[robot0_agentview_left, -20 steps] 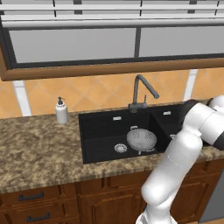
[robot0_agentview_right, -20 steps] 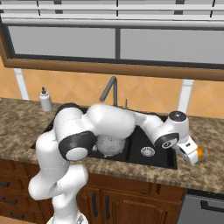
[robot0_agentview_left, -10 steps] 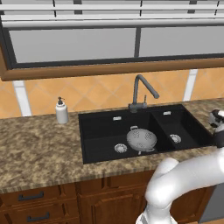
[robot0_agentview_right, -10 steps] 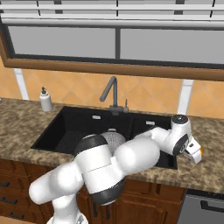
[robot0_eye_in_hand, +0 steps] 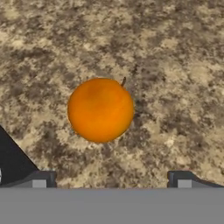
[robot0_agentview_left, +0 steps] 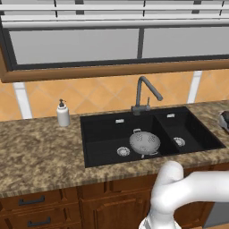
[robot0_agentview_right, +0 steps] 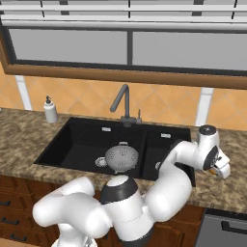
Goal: Put the colander in the sink, put the orange in the colander, and turn on the sink faucet and pour water over the colander.
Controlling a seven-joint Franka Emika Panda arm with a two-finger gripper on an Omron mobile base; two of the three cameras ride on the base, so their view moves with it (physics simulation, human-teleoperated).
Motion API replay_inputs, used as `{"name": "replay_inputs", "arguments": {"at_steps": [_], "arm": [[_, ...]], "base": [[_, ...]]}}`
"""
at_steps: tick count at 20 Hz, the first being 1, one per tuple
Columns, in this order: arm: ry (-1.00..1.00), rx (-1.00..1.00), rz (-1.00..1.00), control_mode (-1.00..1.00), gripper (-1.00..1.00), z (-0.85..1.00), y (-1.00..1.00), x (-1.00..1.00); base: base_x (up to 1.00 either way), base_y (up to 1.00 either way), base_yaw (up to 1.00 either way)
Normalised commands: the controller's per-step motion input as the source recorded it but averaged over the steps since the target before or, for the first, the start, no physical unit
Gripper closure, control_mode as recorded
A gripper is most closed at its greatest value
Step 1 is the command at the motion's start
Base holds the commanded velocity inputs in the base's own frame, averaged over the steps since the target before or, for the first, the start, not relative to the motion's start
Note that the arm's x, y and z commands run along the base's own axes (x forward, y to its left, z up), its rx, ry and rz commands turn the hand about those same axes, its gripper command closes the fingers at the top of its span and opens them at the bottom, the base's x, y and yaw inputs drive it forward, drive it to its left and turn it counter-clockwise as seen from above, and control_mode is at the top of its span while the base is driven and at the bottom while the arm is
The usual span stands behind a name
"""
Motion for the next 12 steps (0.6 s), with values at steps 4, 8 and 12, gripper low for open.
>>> {"name": "replay_inputs", "arguments": {"at_steps": [4,8,12], "arm": [[0.00,0.00,0.01,-1.00,-1.00,-0.04,-0.23,0.02],[0.00,0.00,0.03,-1.00,-1.00,-0.09,-0.01,0.08],[0.01,0.00,0.04,-1.00,-1.00,-0.18,0.00,0.11]], "base": [[0.00,0.00,0.00],[0.00,0.00,0.00],[0.00,0.00,0.00]]}}
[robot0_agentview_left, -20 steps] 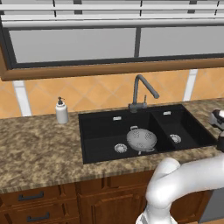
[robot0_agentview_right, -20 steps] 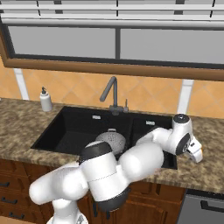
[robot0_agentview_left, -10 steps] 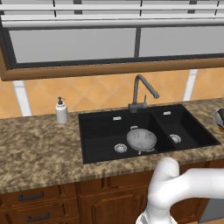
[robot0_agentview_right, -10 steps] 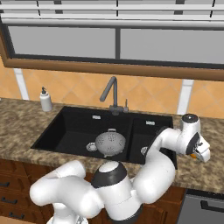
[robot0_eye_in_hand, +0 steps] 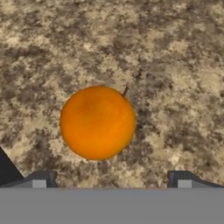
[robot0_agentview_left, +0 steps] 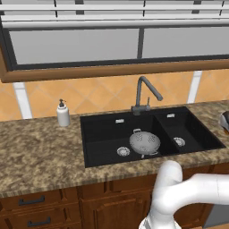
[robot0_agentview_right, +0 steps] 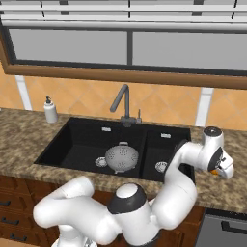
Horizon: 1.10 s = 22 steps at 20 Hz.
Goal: Put the colander in the sink, put the orange in the colander, and turn on the sink faucet and pour water over the colander.
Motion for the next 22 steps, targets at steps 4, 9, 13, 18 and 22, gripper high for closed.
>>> {"name": "replay_inputs", "arguments": {"at_steps": [4,9,13,18,22], "arm": [[0.01,0.01,0.06,-1.00,-1.00,-0.19,0.00,0.18],[0.00,0.00,0.05,-1.00,-1.00,-0.14,0.00,0.24],[0.00,0.00,0.01,-1.00,-1.00,-0.10,-0.08,0.24],[0.00,0.00,0.00,-1.00,-1.00,-0.09,-0.24,0.14],[0.00,0.00,0.00,-1.00,-1.00,-0.16,-0.24,0.05]], "base": [[0.00,0.00,0.00],[0.00,0.00,0.00],[0.00,0.00,0.00],[0.00,0.00,0.00],[0.00,0.00,0.00]]}}
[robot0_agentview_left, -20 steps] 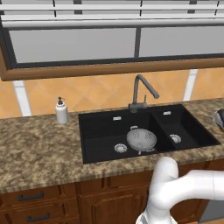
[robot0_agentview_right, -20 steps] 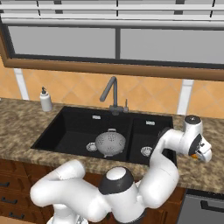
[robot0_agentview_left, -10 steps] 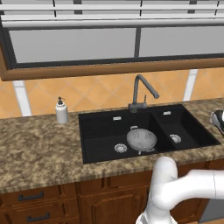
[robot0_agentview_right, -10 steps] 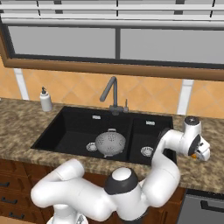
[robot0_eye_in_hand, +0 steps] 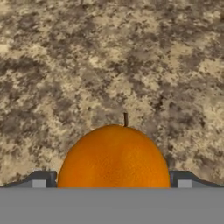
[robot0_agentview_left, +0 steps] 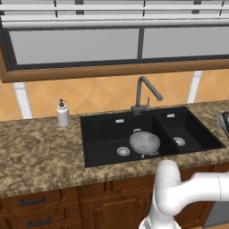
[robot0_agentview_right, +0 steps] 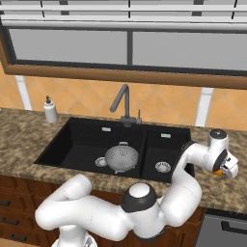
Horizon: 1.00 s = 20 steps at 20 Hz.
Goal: Put the colander in the sink, put the orange in the colander, and turn on the sink faucet and pour water over the colander.
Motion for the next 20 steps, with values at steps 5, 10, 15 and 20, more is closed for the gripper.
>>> {"name": "replay_inputs", "arguments": {"at_steps": [5,10,15,20], "arm": [[0.02,0.00,0.00,-1.00,1.00,-0.34,-0.05,0.01],[0.08,0.00,0.03,-1.00,1.00,-0.38,0.17,0.05],[0.01,0.04,0.09,-1.00,1.00,-0.06,0.33,-0.12],[0.00,0.02,0.07,-1.00,1.00,0.22,0.83,-0.62]], "base": [[0.00,0.00,0.00],[0.00,0.00,0.00],[0.00,0.00,0.00],[0.00,0.00,0.00]]}}
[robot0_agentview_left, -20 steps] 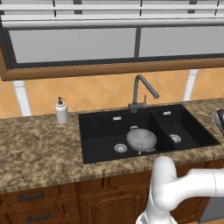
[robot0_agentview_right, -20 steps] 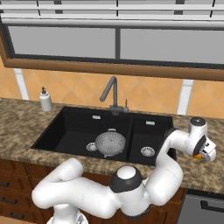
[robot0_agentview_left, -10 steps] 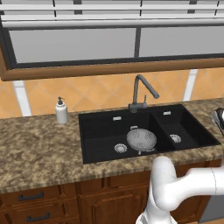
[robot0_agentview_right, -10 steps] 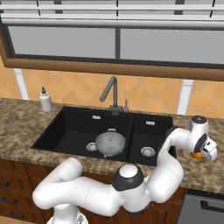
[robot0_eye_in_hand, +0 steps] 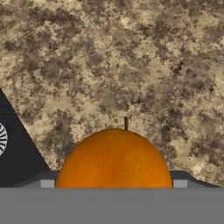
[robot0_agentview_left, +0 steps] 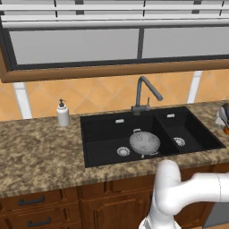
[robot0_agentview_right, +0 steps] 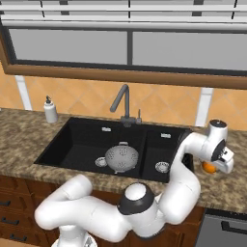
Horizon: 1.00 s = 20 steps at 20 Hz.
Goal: Put the colander in the sink, put the orange in the colander, and turn on the sink faucet and pour water over the colander.
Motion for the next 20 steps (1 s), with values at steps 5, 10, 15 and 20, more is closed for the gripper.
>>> {"name": "replay_inputs", "arguments": {"at_steps": [5,10,15,20], "arm": [[0.00,0.00,0.03,-1.00,1.00,0.48,1.00,-0.82],[0.00,0.00,0.00,-1.00,1.00,0.60,1.00,-0.98],[0.00,0.00,0.00,-1.00,1.00,0.62,1.00,-0.97],[0.00,-0.02,0.00,-1.00,1.00,0.60,1.00,-0.67]], "base": [[0.00,0.00,0.00],[0.00,0.00,0.00],[0.00,0.00,0.00],[0.00,0.00,0.00]]}}
